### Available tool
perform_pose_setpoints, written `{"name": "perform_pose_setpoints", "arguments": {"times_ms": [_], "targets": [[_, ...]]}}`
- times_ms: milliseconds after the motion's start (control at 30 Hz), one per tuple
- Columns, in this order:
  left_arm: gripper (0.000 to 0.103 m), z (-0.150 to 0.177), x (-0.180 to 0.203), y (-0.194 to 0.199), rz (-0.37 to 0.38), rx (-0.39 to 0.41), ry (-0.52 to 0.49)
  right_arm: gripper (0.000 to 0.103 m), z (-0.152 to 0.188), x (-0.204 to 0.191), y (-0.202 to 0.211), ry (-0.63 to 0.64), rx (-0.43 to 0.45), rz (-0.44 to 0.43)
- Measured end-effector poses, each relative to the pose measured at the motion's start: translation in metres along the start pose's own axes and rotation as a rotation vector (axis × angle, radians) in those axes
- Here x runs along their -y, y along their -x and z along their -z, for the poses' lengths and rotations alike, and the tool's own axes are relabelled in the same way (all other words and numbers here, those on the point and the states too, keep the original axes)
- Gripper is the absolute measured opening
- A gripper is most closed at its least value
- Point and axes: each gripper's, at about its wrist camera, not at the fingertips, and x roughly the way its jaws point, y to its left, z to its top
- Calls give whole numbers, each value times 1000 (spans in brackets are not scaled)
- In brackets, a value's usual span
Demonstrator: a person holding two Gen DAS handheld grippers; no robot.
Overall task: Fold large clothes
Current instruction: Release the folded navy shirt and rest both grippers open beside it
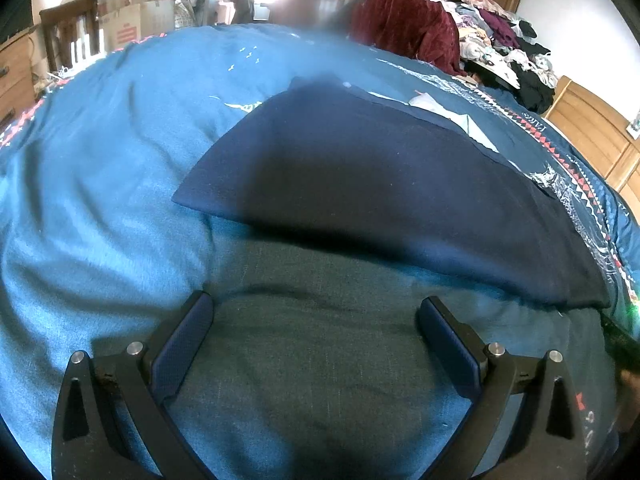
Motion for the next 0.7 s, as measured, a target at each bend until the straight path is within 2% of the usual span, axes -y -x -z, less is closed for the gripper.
{"name": "perform_pose_setpoints", "arguments": {"times_ms": [167, 333, 433, 567, 700], "targets": [[103, -1, -1, 0, -16, -12, -3, 103, 0, 0, 0, 1, 0, 0], [103, -2, 9, 3, -101, -17, 79, 103, 0, 0, 0, 2, -1, 1], [103, 6, 21, 1, -166, 8, 38, 103, 0, 0, 0, 2, 0, 1], [103, 5, 16, -3, -143, 3, 46, 103, 1, -1, 0, 2, 2, 0], [103, 6, 21, -5, -172, 4, 26, 103, 1, -1, -1, 0, 2, -5]]}}
